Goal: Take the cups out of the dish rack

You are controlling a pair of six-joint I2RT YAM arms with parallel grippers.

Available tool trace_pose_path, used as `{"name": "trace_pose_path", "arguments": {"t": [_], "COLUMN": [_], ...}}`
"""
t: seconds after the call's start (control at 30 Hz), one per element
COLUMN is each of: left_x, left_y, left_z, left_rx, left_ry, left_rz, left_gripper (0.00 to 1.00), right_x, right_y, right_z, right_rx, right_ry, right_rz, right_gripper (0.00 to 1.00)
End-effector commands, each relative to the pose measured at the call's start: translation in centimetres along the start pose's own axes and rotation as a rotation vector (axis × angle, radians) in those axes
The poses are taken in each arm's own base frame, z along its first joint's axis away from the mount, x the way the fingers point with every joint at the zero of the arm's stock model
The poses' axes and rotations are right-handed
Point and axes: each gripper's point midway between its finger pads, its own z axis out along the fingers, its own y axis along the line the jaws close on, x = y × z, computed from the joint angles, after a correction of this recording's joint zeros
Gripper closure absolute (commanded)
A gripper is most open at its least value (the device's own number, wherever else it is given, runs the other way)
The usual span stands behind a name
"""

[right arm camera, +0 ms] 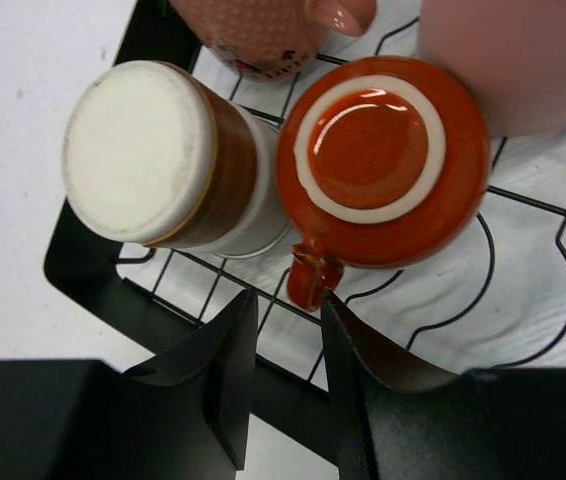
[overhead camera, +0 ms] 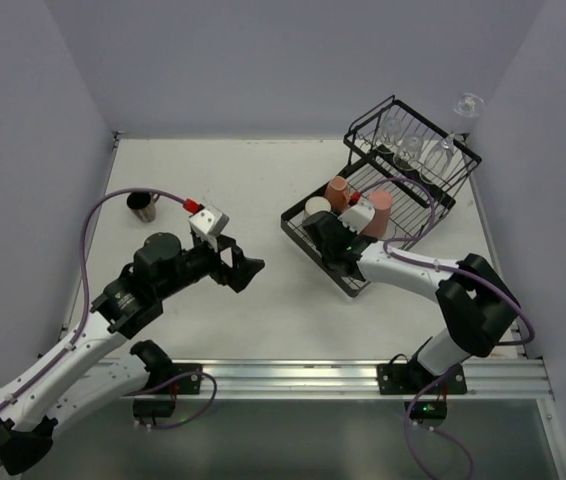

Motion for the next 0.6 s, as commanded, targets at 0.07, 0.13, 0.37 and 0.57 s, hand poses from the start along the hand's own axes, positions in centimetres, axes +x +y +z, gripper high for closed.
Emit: {"name": "trace_pose_path", "arguments": {"t": [0.07, 0.13, 0.37, 0.57], "left_x": [-0.7, -1.0, -0.9, -0.8], "left_y": [-0.3, -0.3, -0.9, -1.2], "left_z": [-0.3, -0.7, -0.8, -0.8], "left_rx": [-0.022, -0.029, -0.013, -0.005], "left_ry": [-0.034, -0.050, -0.050, -0.047], "left_rz": [0.055, 0.056, 0.066, 0.072], "left_gripper": [0.00, 0.00, 0.00, 0.00], "right_x": [-0.5, 0.1, 0.2, 0.9], "right_y": [-0.8, -0.6, -0.6, -1.4], "right_z": [0.3, 0.8, 1.5, 2.0], "right_rx": [0.106, 0.122, 0.170, 0.214], "right_ry": [-0.051, -0.041, -0.050, -0.046], "right_rz": [0.050, 0.036, 0.013, 0.010], "right_gripper": [0.66, 0.62, 0.59, 0.60]}}
